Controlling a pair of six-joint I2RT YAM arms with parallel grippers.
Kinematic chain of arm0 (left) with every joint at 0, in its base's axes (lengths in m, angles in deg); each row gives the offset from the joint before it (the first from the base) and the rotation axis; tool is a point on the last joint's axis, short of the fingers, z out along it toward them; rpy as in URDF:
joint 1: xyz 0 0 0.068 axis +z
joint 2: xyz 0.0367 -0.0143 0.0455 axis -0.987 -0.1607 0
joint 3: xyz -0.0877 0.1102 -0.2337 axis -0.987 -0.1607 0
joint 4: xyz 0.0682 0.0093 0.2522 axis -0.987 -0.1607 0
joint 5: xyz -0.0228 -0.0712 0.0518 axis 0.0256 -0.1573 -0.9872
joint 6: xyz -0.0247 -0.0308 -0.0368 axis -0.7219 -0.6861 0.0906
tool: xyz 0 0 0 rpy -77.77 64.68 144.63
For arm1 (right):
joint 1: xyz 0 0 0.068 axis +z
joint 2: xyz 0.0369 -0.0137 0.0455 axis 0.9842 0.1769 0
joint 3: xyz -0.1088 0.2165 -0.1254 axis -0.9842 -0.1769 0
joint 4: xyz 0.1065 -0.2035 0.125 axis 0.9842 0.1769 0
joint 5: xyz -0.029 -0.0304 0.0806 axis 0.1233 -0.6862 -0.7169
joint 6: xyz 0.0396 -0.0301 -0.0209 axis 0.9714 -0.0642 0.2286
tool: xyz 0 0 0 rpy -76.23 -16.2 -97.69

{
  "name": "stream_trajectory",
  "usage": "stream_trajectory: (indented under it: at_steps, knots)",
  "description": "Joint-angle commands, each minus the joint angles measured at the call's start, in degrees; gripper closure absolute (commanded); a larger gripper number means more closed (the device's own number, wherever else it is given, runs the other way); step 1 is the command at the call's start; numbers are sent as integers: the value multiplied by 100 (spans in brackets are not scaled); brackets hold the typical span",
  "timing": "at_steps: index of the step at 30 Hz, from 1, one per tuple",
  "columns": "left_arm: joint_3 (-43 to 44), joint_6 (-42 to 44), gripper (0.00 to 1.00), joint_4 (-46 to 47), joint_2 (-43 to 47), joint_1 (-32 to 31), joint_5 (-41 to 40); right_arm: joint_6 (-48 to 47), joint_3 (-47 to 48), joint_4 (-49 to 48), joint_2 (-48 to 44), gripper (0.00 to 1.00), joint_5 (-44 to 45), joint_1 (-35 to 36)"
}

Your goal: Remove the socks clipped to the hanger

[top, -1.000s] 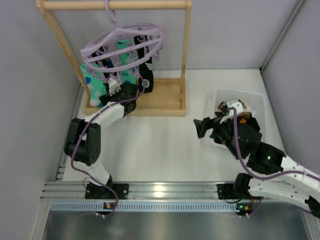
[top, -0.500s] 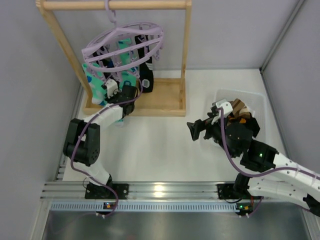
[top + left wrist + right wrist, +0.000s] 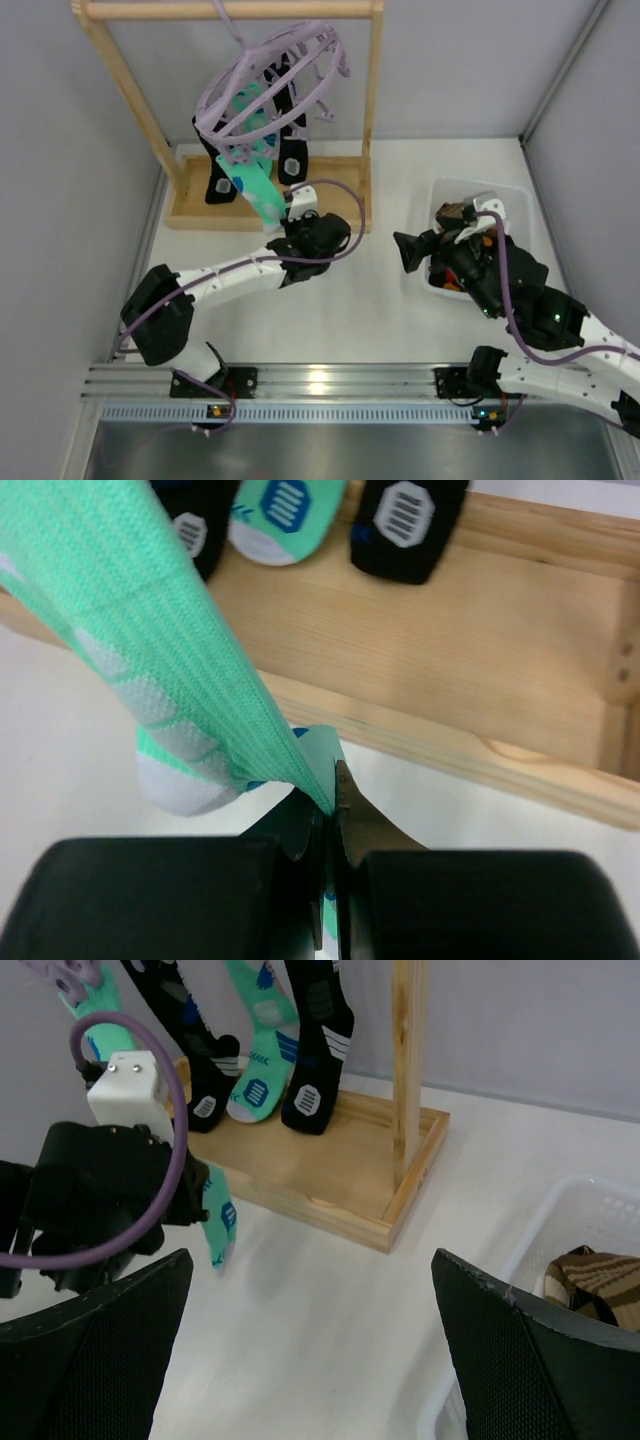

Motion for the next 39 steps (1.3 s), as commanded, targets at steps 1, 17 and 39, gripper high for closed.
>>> stream_trajectory:
  at_steps: [1,17,39]
  knots:
    - [494,222,100,119,-211,-496,-237,53,496,241,-67,1,173,-85]
    - [1902,1365,100,110,-1873,-1438,-483,-650,3765,1471,2919,7,-881,-102]
    - [2429,2288,100,110,-2295,-1570,-703,-2012,7862,2069,7042,20,-136,-428]
